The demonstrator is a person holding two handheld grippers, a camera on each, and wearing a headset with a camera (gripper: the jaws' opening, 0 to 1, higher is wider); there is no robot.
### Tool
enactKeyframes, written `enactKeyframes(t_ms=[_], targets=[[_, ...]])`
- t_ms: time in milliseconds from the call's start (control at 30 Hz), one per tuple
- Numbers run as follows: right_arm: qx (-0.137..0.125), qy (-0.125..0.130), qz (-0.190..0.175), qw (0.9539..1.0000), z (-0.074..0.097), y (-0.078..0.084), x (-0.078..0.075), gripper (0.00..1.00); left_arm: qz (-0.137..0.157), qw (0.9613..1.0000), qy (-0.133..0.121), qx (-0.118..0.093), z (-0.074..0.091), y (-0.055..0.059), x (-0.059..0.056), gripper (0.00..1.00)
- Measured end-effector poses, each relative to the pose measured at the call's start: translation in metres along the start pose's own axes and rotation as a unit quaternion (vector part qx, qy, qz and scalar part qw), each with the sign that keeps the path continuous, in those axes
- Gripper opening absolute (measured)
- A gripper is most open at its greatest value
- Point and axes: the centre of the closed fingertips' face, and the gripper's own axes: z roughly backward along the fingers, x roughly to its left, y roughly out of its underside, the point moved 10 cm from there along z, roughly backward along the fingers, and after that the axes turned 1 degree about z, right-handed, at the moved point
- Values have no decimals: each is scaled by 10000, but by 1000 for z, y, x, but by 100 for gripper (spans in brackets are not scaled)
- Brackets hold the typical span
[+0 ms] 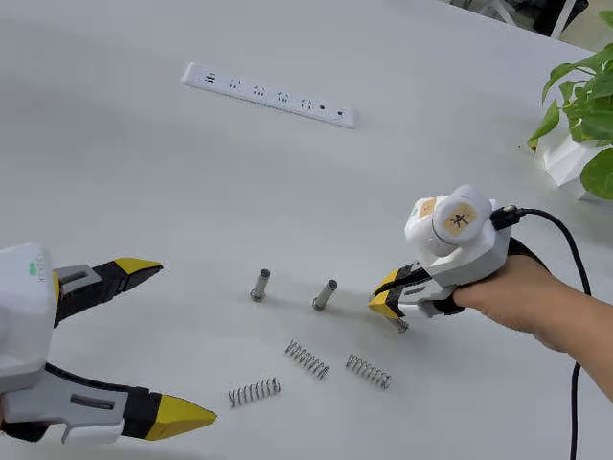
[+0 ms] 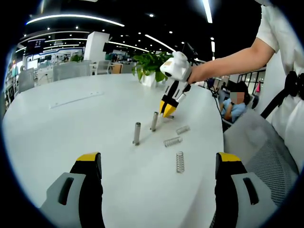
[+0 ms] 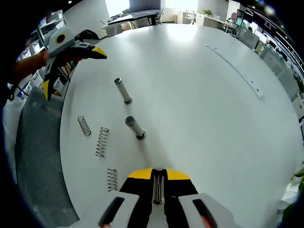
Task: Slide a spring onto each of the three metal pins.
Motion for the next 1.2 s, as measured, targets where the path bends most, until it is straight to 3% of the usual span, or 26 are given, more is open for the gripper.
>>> enactKeyframes(t_ms=[1200], targets=[[-503,224,-332,9979,28,20,8,3,-52,9999,82,32,-3,-3,-2,99]])
